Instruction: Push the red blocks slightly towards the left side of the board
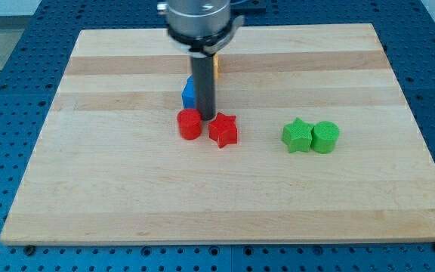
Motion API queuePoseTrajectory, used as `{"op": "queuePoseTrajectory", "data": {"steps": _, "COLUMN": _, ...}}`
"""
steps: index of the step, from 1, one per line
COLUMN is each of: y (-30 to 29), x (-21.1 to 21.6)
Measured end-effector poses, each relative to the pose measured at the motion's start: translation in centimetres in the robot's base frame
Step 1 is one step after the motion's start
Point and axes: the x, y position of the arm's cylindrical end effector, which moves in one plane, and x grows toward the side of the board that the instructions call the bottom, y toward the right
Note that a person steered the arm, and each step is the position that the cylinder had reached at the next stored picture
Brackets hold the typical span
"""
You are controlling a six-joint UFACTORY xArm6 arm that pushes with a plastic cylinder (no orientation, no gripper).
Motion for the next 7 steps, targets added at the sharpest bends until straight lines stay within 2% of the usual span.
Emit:
{"op": "queuePoseTrajectory", "data": {"steps": 1, "y": 1.0, "x": 0.4}}
{"op": "queuePoseTrajectory", "data": {"steps": 3, "y": 10.6, "x": -1.8}}
{"op": "queuePoseTrajectory", "data": {"steps": 4, "y": 13.7, "x": -1.0}}
{"op": "queuePoseTrajectory", "data": {"steps": 5, "y": 12.2, "x": 2.0}}
{"op": "queuePoseTrajectory", "data": {"steps": 7, "y": 1.9, "x": 4.1}}
